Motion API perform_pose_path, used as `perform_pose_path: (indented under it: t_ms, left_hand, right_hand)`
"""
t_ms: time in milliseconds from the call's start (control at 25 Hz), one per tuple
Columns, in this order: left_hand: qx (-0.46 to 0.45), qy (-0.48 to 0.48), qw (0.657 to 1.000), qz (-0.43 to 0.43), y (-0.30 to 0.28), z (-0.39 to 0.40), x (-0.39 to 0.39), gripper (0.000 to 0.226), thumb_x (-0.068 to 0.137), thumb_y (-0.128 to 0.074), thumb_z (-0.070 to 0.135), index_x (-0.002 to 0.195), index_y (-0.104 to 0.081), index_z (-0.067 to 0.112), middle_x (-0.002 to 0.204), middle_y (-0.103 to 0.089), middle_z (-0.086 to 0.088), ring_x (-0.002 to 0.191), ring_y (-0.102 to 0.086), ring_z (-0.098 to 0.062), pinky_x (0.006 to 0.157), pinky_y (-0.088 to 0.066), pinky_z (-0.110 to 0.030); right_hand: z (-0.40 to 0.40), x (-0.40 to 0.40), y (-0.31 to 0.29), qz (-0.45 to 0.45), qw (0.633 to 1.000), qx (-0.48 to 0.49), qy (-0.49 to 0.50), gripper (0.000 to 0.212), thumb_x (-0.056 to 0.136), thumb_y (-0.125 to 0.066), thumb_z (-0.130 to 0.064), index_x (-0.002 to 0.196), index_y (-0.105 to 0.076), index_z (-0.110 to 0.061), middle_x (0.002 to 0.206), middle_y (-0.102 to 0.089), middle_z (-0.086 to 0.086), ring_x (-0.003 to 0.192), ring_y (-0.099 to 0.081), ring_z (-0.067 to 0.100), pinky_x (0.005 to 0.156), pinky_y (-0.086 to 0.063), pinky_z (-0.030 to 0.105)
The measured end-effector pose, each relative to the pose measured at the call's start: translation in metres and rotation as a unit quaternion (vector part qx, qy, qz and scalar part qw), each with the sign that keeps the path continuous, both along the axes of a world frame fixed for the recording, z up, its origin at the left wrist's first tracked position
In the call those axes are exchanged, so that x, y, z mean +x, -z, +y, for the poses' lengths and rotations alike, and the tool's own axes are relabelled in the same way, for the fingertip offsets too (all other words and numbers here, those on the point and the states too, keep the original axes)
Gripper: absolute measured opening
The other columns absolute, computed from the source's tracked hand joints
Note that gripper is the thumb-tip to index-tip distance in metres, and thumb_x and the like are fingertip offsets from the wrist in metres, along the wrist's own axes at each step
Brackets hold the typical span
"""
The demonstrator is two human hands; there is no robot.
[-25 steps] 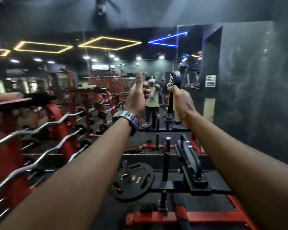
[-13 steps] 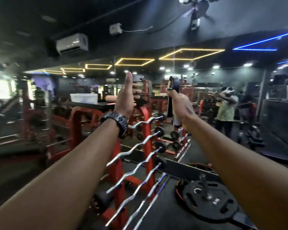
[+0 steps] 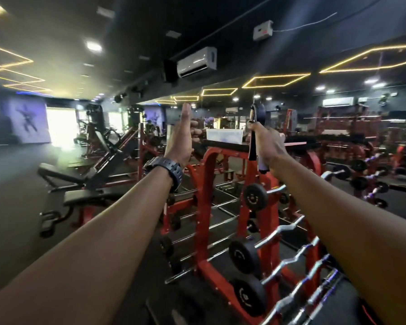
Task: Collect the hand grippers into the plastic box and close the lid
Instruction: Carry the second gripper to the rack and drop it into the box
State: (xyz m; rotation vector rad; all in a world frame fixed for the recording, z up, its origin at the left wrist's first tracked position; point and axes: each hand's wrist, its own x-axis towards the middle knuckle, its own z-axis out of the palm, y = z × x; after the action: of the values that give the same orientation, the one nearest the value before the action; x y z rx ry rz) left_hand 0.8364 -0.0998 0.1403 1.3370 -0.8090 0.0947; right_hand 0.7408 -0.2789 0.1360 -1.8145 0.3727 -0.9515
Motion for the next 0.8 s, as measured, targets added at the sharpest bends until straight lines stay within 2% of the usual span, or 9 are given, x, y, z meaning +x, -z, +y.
perform_pose_path:
  t_ms: [120, 240, 320, 400, 440, 520, 600, 680, 800]
  left_hand:
    - [-0.006, -0.004, 1.000, 0.001, 0.009, -0.010, 0.069, 0.084, 0.095, -0.021, 0.069, 0.149, -0.043, 0.008, 0.124, -0.060, -0.026, 0.096, -0.053, -0.023, 0.072, -0.043, -0.026]
    - [0.005, -0.007, 1.000, 0.002, 0.017, -0.032, 0.140, 0.074, 0.101, -0.017, 0.058, 0.149, -0.043, 0.008, 0.124, -0.060, -0.025, 0.097, -0.053, -0.023, 0.073, -0.045, -0.026]
    - [0.007, 0.012, 1.000, 0.017, 0.018, -0.046, 0.179, 0.098, 0.084, -0.024, 0.080, 0.143, -0.048, 0.006, 0.112, -0.058, -0.019, 0.092, -0.050, -0.025, 0.069, -0.043, -0.027]
    - [0.018, 0.008, 1.000, 0.015, 0.014, -0.057, 0.218, 0.135, 0.041, -0.028, 0.103, 0.130, -0.056, 0.006, 0.107, -0.060, -0.013, 0.090, -0.051, -0.024, 0.074, -0.043, -0.035]
    - [0.023, 0.004, 1.000, 0.006, 0.012, -0.064, 0.240, 0.145, 0.025, -0.027, 0.107, 0.127, -0.057, 0.008, 0.107, -0.061, -0.012, 0.089, -0.053, -0.023, 0.077, -0.042, -0.037]
    - [0.029, 0.011, 1.000, -0.003, 0.010, -0.080, 0.284, 0.150, 0.016, -0.025, 0.108, 0.125, -0.057, 0.011, 0.106, -0.061, -0.011, 0.088, -0.054, -0.022, 0.078, -0.042, -0.037]
    - [0.024, 0.023, 0.999, 0.000, 0.010, -0.099, 0.324, 0.134, 0.030, -0.023, 0.109, 0.118, -0.060, 0.014, 0.097, -0.062, -0.007, 0.081, -0.055, -0.019, 0.071, -0.043, -0.033]
    - [0.019, 0.060, 0.998, 0.003, 0.012, -0.121, 0.363, 0.110, 0.064, -0.020, 0.095, 0.123, -0.060, 0.011, 0.094, -0.061, -0.007, 0.075, -0.054, -0.014, 0.063, -0.044, -0.025]
    - [0.021, 0.089, 0.996, -0.017, 0.017, -0.155, 0.438, 0.095, 0.080, -0.016, 0.073, 0.143, -0.051, 0.011, 0.117, -0.066, -0.013, 0.090, -0.059, -0.017, 0.080, -0.049, -0.036]
  right_hand:
    - [-0.005, 0.068, 0.008, 0.004, 1.000, 0.001, -0.012, 0.070, 0.091, -0.047, -0.057, 0.139, -0.055, -0.005, 0.123, -0.069, 0.010, 0.117, -0.062, 0.032, 0.103, -0.050, 0.052]
    - [-0.027, 0.134, 0.015, -0.009, 1.000, 0.012, -0.005, 0.072, 0.090, -0.048, -0.057, 0.140, -0.054, -0.006, 0.124, -0.068, 0.011, 0.119, -0.062, 0.032, 0.108, -0.048, 0.056]
    - [-0.044, 0.171, 0.014, -0.010, 1.000, 0.017, 0.014, 0.072, 0.091, -0.048, -0.056, 0.141, -0.053, -0.006, 0.122, -0.069, 0.010, 0.119, -0.061, 0.031, 0.108, -0.047, 0.055]
    - [-0.061, 0.209, 0.012, -0.005, 0.999, 0.015, 0.030, 0.072, 0.090, -0.047, -0.057, 0.140, -0.054, -0.006, 0.121, -0.069, 0.010, 0.119, -0.060, 0.031, 0.109, -0.046, 0.056]
    - [-0.067, 0.228, 0.010, -0.003, 0.999, 0.015, 0.038, 0.072, 0.090, -0.046, -0.058, 0.140, -0.054, -0.007, 0.121, -0.068, 0.010, 0.119, -0.060, 0.031, 0.109, -0.046, 0.056]
    - [-0.078, 0.268, 0.007, 0.004, 0.999, 0.012, 0.053, 0.073, 0.088, -0.046, -0.059, 0.139, -0.055, -0.009, 0.121, -0.068, 0.009, 0.118, -0.060, 0.031, 0.108, -0.046, 0.057]
    - [-0.089, 0.303, 0.007, 0.011, 0.998, 0.003, 0.068, 0.069, 0.087, -0.045, -0.060, 0.135, -0.058, -0.012, 0.120, -0.069, 0.007, 0.118, -0.060, 0.030, 0.108, -0.046, 0.056]
    - [-0.097, 0.337, 0.010, 0.018, 0.996, -0.001, 0.090, 0.073, 0.085, -0.045, -0.062, 0.135, -0.059, -0.011, 0.119, -0.070, 0.007, 0.117, -0.061, 0.031, 0.107, -0.046, 0.056]
    - [-0.105, 0.399, 0.020, 0.015, 0.990, -0.003, 0.138, 0.077, 0.080, -0.045, -0.062, 0.135, -0.060, -0.009, 0.119, -0.071, 0.009, 0.115, -0.062, 0.031, 0.106, -0.048, 0.055]
